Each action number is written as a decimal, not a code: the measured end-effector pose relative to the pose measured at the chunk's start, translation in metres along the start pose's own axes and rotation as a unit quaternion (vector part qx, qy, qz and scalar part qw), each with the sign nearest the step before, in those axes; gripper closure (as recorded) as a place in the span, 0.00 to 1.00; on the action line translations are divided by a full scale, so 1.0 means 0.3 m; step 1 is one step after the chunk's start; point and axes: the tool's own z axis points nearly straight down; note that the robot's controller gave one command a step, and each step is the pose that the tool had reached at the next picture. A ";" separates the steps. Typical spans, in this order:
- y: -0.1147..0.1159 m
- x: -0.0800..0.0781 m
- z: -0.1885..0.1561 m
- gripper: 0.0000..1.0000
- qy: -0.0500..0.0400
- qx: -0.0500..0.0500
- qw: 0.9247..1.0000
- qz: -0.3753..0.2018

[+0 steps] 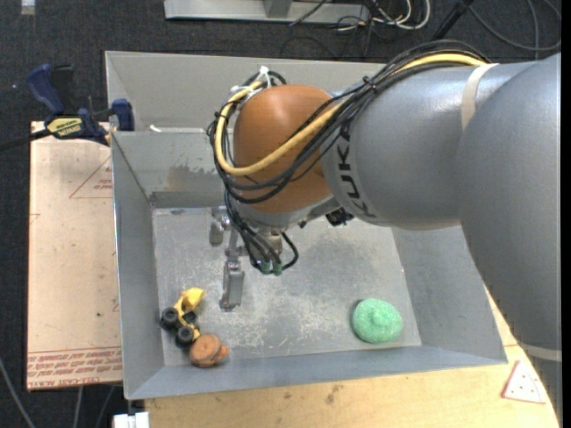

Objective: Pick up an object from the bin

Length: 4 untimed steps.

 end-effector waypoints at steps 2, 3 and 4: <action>0.041 0.063 0.233 0.00 -0.002 0.000 0.984 -0.178; 0.029 0.022 0.308 0.00 0.000 0.000 0.977 -0.212; 0.070 0.008 0.317 0.00 -0.002 0.000 0.982 -0.191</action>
Offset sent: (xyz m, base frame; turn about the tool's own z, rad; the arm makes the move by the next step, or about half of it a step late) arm -0.0301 0.0173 -0.1041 -0.4595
